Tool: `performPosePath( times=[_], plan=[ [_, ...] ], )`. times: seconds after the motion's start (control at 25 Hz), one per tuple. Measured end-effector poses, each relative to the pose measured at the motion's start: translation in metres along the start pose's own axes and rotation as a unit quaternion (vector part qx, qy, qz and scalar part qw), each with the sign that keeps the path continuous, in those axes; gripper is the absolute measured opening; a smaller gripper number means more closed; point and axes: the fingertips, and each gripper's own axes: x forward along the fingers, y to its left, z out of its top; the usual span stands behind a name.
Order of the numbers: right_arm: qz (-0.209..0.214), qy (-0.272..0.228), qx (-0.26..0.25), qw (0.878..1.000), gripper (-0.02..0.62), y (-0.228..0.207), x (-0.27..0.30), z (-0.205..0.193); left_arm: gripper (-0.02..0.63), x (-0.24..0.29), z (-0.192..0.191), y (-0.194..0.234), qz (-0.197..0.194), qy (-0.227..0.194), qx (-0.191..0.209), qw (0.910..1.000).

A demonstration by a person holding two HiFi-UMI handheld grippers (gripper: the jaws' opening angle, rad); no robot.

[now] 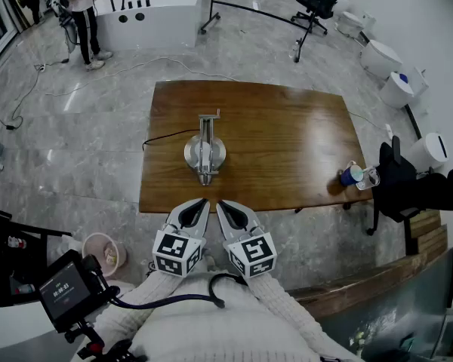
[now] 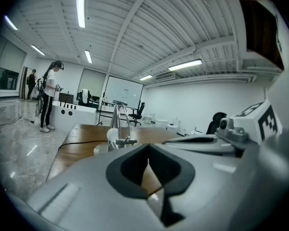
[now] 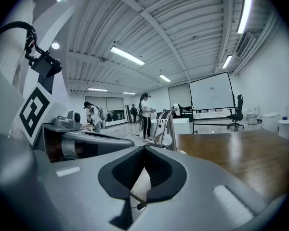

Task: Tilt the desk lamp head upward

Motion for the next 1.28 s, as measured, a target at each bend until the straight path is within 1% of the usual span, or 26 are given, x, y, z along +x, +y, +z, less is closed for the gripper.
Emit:
performPosePath(
  times=[0.16,0.36,0.64,0.76,0.84,0.92,1.04,1.12,1.16,1.2,1.24,1.28],
  plan=[
    [-0.003,0.0,0.002,1.0,-0.002,-0.009,0.003,0.004,0.009,0.003,0.01,0.002,0.002,-0.008,-0.006,0.9999],
    [-0.011,0.008,0.004,1.0,-0.002,-0.034,0.049,0.002,0.009,0.032,0.018,0.043,0.0,-0.011,-0.016,0.9998],
    [-0.034,0.009,0.0,0.999,-0.002,-0.08,0.061,0.019,0.009,0.05,0.041,0.048,-0.003,-0.016,0.006,0.9998],
    [-0.032,0.019,-0.007,0.999,-0.002,-0.093,0.103,0.027,0.009,0.065,0.052,0.082,-0.014,-0.017,0.016,0.9996],
    [-0.026,0.021,-0.006,0.999,-0.002,-0.099,0.131,0.03,0.009,0.072,0.057,0.104,-0.023,-0.019,0.03,0.9991],
    [-0.002,0.016,-0.001,1.0,0.0,-0.104,0.141,0.032,0.009,0.076,0.059,0.106,-0.035,-0.021,0.049,0.998],
    [0.064,0.01,0.01,0.998,0.002,-0.106,0.139,0.034,0.009,0.079,0.061,0.096,-0.053,-0.02,0.072,0.9958],
    [0.104,0.017,0.001,0.994,0.079,-0.104,0.141,0.032,0.009,0.081,0.062,0.095,-0.062,-0.02,0.096,0.9932],
    [0.124,0.021,-0.007,0.992,0.108,-0.103,0.145,0.031,0.009,0.082,0.062,0.096,-0.07,-0.02,0.112,0.9911],
    [0.145,0.024,-0.012,0.989,0.128,-0.101,0.15,0.03,0.009,0.085,0.062,0.097,-0.08,-0.021,0.132,0.9878],
    [0.163,0.026,-0.013,0.986,0.138,-0.101,0.156,0.03,0.011,0.088,0.061,0.099,-0.094,-0.021,0.16,0.9824],
    [0.177,0.025,-0.009,0.984,0.146,-0.101,0.162,0.03,0.026,0.091,0.06,0.099,-0.109,-0.021,0.196,0.9742]
  ],
)
